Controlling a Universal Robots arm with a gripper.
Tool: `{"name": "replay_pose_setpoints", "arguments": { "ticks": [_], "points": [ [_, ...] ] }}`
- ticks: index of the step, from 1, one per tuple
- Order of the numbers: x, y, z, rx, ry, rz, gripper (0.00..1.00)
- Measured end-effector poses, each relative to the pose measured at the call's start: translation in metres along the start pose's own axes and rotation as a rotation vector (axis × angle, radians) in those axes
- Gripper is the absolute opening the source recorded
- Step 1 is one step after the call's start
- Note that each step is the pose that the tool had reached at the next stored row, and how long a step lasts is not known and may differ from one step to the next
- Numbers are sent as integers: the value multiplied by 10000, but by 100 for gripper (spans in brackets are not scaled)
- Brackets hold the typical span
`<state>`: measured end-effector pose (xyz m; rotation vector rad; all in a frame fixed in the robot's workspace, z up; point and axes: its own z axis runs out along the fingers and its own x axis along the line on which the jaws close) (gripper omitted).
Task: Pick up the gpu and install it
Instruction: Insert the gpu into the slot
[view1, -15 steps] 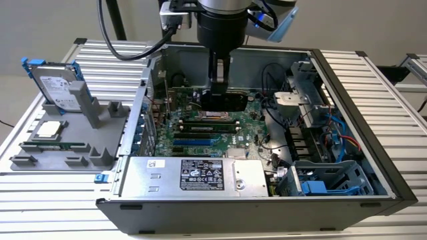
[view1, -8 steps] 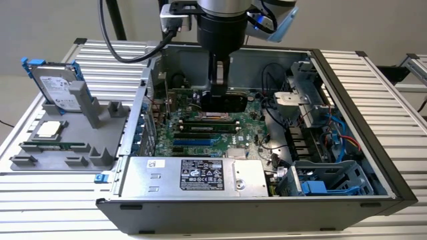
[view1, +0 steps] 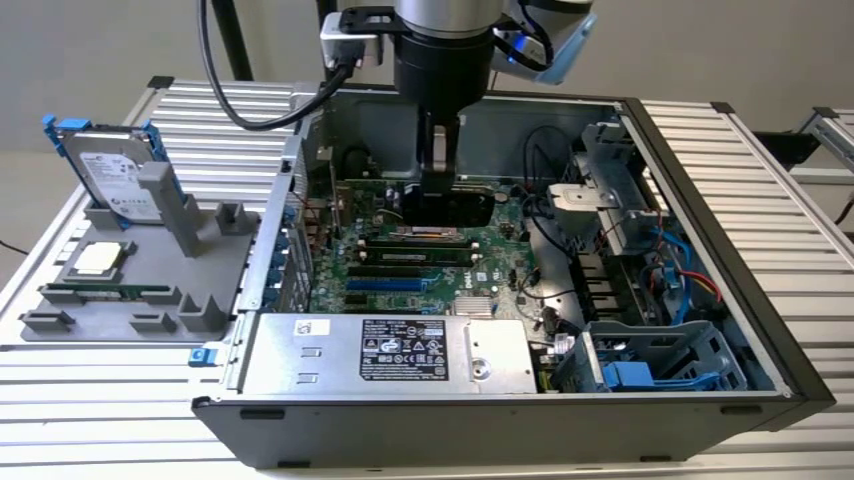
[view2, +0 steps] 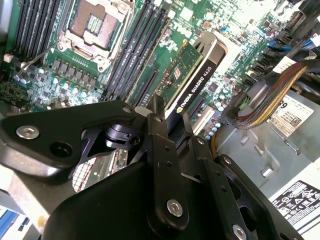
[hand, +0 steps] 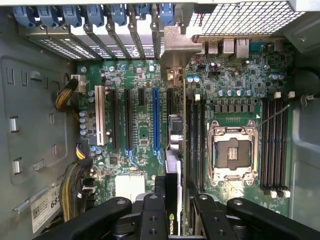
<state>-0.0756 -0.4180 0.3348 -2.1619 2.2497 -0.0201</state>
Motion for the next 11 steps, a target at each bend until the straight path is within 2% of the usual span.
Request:
{"name": "replay_pose_setpoints", "arguments": {
  "ticks": [11],
  "points": [
    [0,0,6,2,0,0,0]
  ]
}}
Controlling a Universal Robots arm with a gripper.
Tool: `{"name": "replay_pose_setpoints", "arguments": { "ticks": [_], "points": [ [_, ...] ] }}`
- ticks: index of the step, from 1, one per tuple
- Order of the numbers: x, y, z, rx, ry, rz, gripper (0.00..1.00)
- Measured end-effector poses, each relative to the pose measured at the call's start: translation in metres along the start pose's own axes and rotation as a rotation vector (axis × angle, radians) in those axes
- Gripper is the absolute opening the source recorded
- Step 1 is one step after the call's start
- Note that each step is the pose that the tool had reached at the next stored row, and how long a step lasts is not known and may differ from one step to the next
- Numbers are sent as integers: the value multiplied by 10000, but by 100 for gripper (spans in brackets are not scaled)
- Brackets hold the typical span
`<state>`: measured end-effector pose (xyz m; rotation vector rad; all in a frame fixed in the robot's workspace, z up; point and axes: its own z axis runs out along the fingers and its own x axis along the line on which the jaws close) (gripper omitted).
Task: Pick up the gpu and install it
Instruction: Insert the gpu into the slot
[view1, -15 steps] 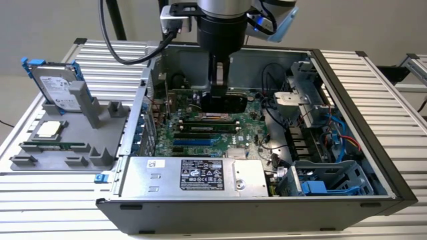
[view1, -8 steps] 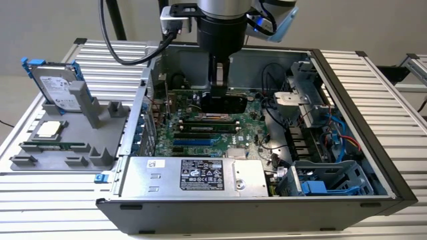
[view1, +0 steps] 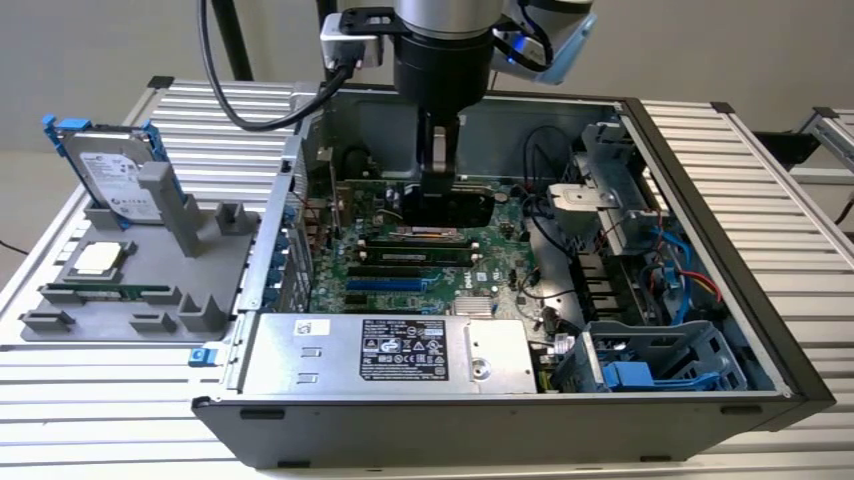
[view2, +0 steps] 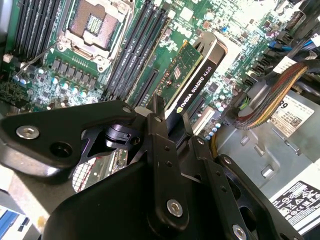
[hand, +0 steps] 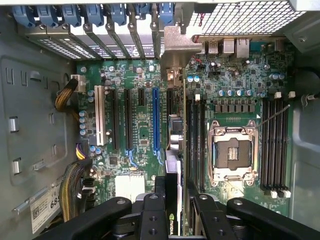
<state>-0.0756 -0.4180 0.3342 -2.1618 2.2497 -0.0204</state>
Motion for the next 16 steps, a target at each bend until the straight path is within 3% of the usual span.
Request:
{"name": "replay_pose_setpoints", "arguments": {
  "ticks": [16],
  "points": [
    [0,1,66,-2,0,0,0]
  ]
}}
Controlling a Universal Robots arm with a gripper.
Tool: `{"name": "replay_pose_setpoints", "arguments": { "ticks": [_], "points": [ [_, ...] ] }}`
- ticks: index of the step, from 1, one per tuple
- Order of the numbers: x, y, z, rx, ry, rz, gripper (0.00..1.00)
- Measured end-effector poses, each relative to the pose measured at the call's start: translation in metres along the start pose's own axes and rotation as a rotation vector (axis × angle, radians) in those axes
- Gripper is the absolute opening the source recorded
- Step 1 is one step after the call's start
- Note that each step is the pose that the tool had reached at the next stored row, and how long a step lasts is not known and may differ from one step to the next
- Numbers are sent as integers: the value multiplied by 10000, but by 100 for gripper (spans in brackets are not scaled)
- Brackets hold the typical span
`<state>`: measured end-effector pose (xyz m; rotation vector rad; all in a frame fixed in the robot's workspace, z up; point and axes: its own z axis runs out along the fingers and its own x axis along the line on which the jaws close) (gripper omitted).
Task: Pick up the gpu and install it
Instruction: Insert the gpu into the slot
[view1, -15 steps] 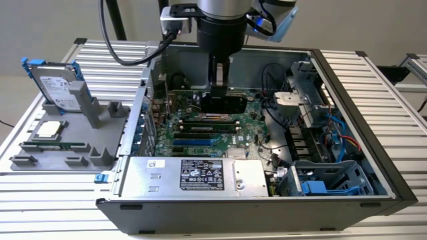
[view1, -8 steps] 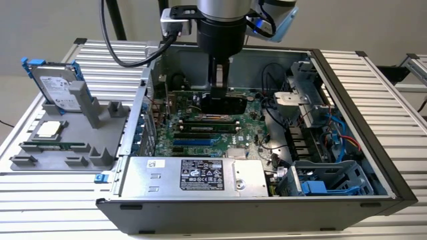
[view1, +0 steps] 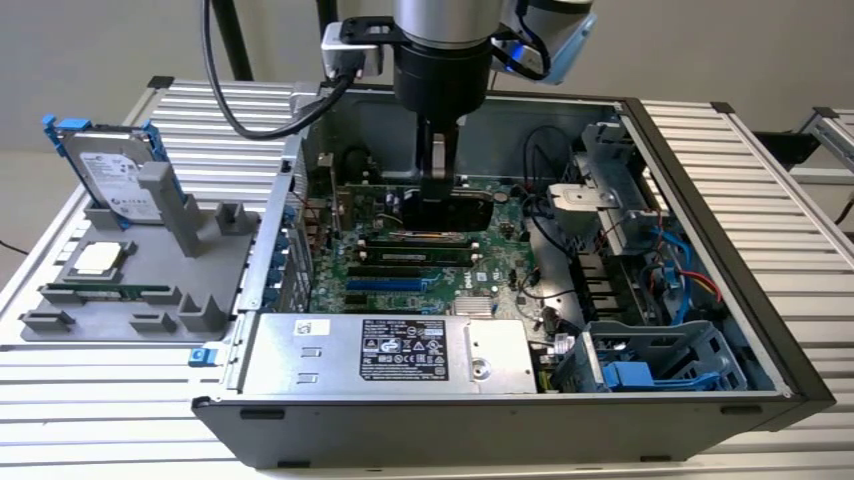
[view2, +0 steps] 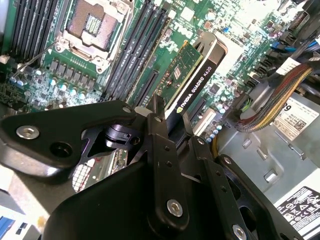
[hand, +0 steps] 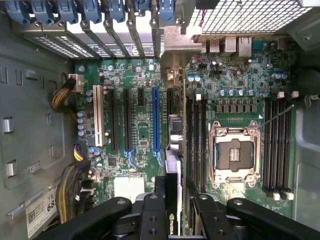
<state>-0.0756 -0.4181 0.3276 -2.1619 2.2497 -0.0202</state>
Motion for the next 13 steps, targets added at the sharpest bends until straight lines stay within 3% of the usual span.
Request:
{"name": "replay_pose_setpoints", "arguments": {
  "ticks": [13],
  "points": [
    [0,2,46,1,-1,0,0]
  ]
}}
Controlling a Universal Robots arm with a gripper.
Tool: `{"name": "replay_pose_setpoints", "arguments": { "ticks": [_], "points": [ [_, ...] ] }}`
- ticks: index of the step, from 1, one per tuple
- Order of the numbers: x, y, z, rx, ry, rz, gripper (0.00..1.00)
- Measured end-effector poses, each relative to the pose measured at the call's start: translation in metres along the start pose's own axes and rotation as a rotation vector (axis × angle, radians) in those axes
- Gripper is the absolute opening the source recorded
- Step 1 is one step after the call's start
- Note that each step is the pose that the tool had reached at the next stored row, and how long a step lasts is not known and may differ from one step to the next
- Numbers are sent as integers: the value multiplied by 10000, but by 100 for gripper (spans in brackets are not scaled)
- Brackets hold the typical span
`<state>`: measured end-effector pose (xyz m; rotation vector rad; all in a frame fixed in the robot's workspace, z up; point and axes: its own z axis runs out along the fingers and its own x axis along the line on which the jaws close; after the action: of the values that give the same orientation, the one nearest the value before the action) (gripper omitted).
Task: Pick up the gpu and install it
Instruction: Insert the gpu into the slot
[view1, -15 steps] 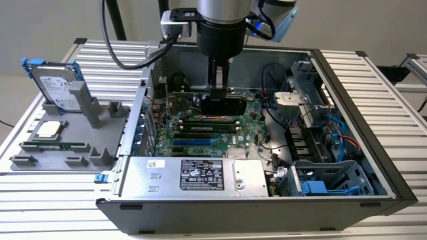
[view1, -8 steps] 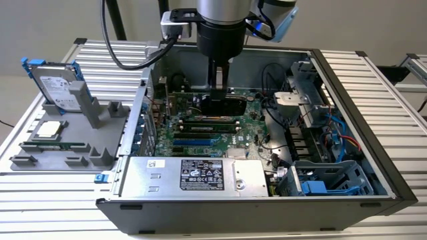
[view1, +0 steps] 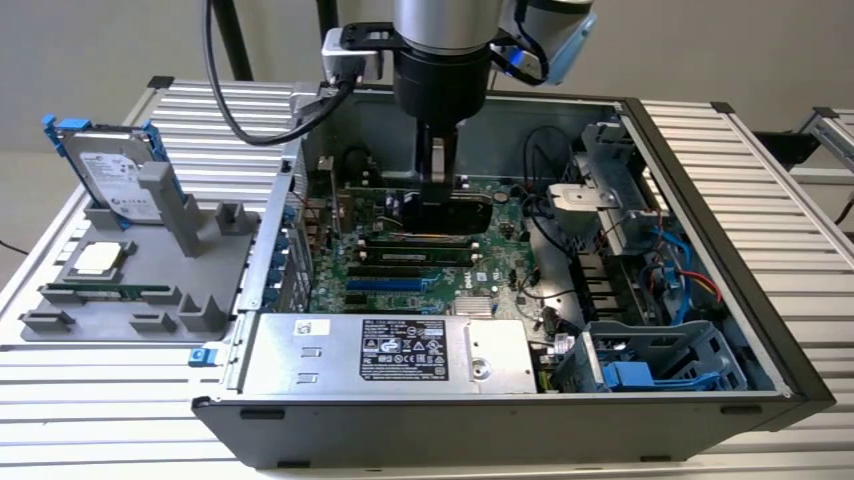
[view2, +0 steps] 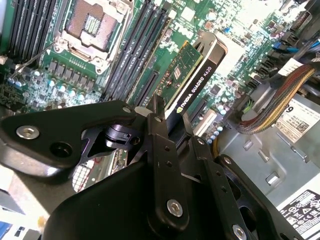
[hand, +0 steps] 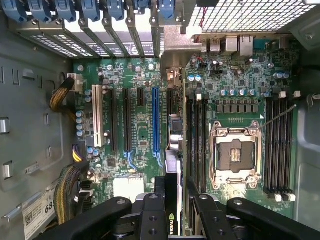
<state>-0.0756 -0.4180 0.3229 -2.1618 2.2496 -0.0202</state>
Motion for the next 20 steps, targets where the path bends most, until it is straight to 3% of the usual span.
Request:
{"name": "replay_pose_setpoints", "arguments": {
  "ticks": [20],
  "points": [
    [14,0,35,0,0,0,0]
  ]
}}
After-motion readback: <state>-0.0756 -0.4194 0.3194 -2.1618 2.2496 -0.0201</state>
